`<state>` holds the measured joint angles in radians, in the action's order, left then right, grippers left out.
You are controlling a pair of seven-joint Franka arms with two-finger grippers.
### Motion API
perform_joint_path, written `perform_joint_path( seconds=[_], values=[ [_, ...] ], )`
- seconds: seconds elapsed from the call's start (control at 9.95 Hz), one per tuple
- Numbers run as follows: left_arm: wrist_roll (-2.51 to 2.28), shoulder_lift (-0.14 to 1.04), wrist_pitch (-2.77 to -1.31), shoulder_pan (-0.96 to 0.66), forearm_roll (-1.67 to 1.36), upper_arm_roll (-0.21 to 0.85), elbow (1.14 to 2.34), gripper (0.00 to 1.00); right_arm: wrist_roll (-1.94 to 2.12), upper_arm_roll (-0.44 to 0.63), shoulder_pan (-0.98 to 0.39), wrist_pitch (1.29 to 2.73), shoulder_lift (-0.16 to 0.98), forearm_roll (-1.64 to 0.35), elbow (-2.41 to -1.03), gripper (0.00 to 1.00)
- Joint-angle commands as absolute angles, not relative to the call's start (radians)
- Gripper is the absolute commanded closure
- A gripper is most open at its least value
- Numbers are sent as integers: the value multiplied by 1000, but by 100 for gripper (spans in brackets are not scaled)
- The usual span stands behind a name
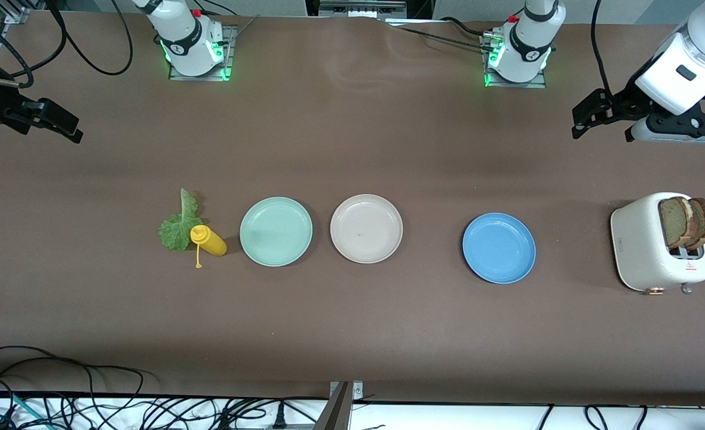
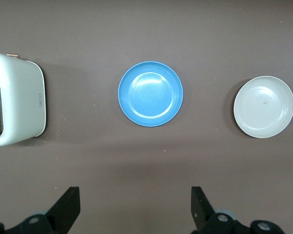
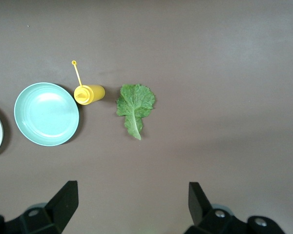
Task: Make sandwich on beige plate with both arms
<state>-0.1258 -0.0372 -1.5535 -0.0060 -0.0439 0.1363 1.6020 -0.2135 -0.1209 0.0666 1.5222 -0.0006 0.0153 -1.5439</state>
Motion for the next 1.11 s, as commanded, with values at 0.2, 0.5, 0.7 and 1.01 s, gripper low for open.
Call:
perform_joint_path(
  seconds=[0.2, 0.5, 0.7, 1.01],
  values=[
    [-89, -41, -1552, -5, -8, 123, 1618, 0, -227, -124, 67, 1497, -14, 15, -1531, 0],
    [-91, -44, -1551, 15, -9, 121, 1612, 0, -218, -124, 66, 1496, -14, 14, -1534, 0],
    [-90, -46, -1551, 18, -12, 121, 1612, 0, -216, -123, 67, 1494, -11, 14, -1536, 0],
    [-104, -43, -1551, 18, -17, 120, 1597, 0, -213, -124, 66, 1496, -9, 14, -1542, 0]
  ],
)
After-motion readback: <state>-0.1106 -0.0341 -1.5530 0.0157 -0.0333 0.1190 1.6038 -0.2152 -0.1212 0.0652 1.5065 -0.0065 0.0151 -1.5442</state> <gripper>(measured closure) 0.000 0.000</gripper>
